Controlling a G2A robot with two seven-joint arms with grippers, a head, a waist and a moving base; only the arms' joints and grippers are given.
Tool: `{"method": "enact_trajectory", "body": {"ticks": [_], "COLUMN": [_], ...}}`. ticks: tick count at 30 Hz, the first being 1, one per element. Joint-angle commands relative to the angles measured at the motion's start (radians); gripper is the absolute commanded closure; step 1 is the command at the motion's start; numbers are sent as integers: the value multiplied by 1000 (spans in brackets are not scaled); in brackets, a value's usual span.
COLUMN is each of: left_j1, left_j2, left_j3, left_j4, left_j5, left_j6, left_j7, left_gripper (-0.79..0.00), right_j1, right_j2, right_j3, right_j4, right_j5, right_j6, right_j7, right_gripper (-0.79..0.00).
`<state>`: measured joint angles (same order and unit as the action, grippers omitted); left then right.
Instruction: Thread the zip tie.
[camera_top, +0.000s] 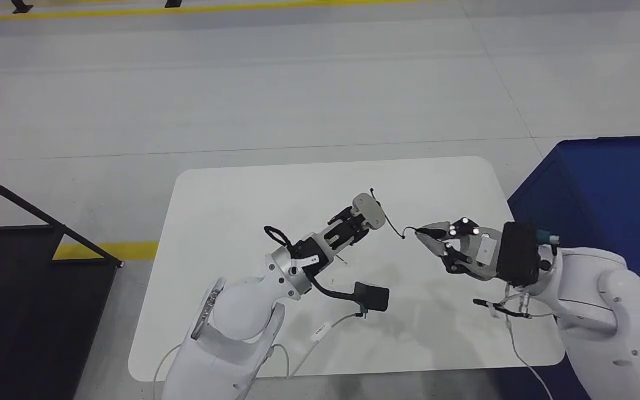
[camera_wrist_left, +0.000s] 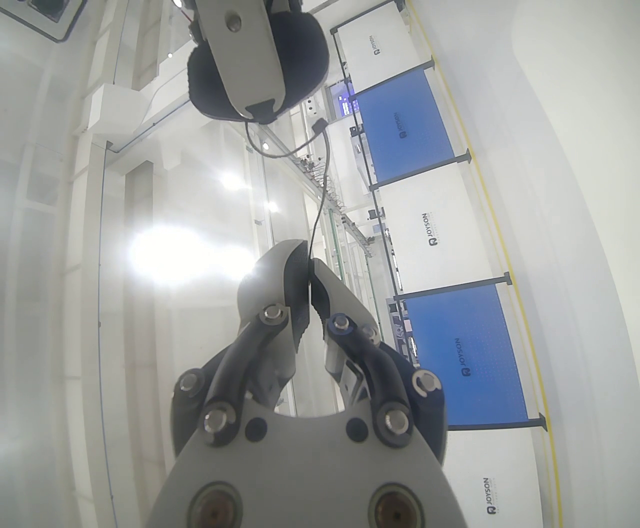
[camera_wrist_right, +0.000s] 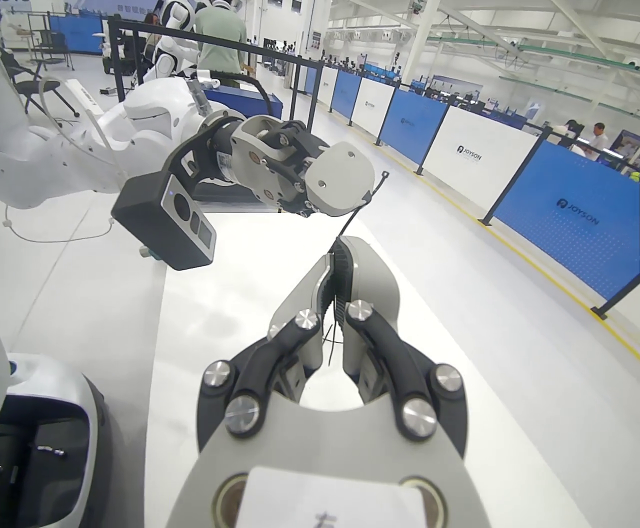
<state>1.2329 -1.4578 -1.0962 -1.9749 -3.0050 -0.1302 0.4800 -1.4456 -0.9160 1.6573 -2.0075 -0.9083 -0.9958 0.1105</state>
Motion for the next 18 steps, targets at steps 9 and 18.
{"method": "enact_trajectory", "body": {"ticks": [9,18], "left_j1": [29,42], "left_j2": [-24,-107], "left_j3": [-44,-111], "left_j4": [-45,-56], "left_j5": [-67,-67], "left_j6": [-174,-304], "left_j7": [56,143], "left_gripper": [0,0], "right_j1": [36,74], "right_j2": [-6,-6], "right_j3": [-36,-64], "right_j4": [21,27], "right_j5": [-213,-400], "right_j6": [-12,-16], "right_j7": [-111,-223], "right_gripper": [0,0]}}
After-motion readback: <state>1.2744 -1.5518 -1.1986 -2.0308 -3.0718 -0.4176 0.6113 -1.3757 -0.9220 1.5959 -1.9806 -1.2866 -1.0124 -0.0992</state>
